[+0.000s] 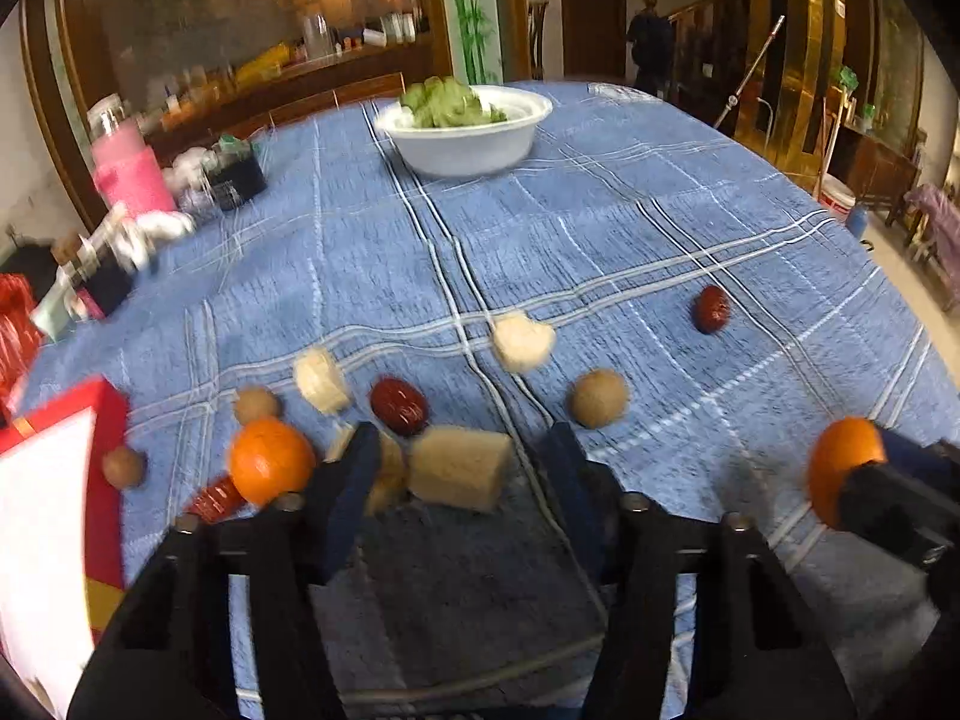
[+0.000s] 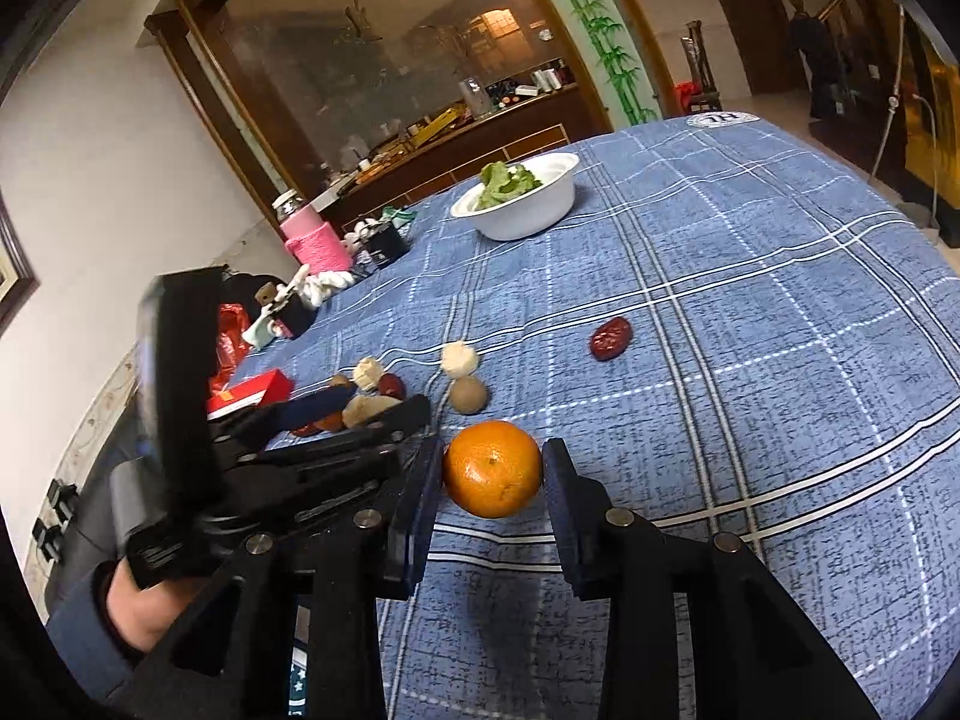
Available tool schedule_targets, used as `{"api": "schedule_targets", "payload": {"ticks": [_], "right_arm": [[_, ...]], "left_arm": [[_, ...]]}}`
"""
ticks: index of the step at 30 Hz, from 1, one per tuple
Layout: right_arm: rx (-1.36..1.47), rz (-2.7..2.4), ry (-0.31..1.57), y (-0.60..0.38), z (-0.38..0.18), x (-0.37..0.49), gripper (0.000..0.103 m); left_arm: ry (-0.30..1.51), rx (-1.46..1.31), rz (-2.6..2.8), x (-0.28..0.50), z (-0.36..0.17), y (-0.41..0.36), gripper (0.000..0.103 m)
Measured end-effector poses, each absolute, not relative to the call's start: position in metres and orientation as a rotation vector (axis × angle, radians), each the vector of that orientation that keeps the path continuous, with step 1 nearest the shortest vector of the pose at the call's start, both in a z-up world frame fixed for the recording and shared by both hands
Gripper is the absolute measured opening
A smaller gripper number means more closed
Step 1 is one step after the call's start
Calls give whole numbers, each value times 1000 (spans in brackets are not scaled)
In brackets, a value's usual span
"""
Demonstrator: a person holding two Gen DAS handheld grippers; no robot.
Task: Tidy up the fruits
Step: 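Grasp the mandarin orange with the right tool while the left tool grasps a tan block, then carry the orange into the red tray while the left tool releases the block there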
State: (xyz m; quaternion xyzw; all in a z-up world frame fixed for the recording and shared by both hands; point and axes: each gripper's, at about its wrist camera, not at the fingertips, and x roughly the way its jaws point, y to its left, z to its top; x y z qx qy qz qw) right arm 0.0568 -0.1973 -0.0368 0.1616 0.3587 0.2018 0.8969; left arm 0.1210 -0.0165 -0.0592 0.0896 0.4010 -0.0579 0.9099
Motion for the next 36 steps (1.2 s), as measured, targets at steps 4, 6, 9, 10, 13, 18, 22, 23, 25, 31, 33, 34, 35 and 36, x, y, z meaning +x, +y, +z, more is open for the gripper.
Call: {"api": "schedule_targets", "payload": {"ticks": [4,6,9,10,13,18,22,23,25,31,33,34,35,36], "right_arm": [[342,424,742,-199,-39,54,35],[337,421,742,-198,-39,54,35],[328,413,743,-196,-40,55,35],[323,408,739,-196,-40,55,35],[303,398,733,-194,-40,55,35],[245,391,728,-185,-40,52,35],[209,386,718,-179,-38,48,35],[200,380,715,-178,-38,47,35],[186,371,713,-175,-36,44,35],[121,338,685,-162,-24,25,35],[89,324,666,-155,-21,18,35],[78,320,660,-152,-20,15,35],[71,319,658,-149,-21,13,35],[69,321,660,-147,-21,13,35]], "left_arm": [[822,202,-141,111,-55,-19,27],[817,217,-149,104,-54,-20,27],[797,192,-148,90,-47,-15,27],[786,166,-140,80,-42,-10,27],[761,107,-125,61,-33,3,27],[741,26,-98,29,-24,25,28],[730,-19,-86,14,-23,38,28],[730,-33,-84,12,-24,40,28],[722,-51,-76,11,-26,43,28],[710,-78,31,15,-30,48,28],[714,-87,57,17,-32,50,28],[710,-89,72,19,-33,51,28],[710,-91,94,20,-35,53,28],[715,-95,104,22,-36,55,28]]}}
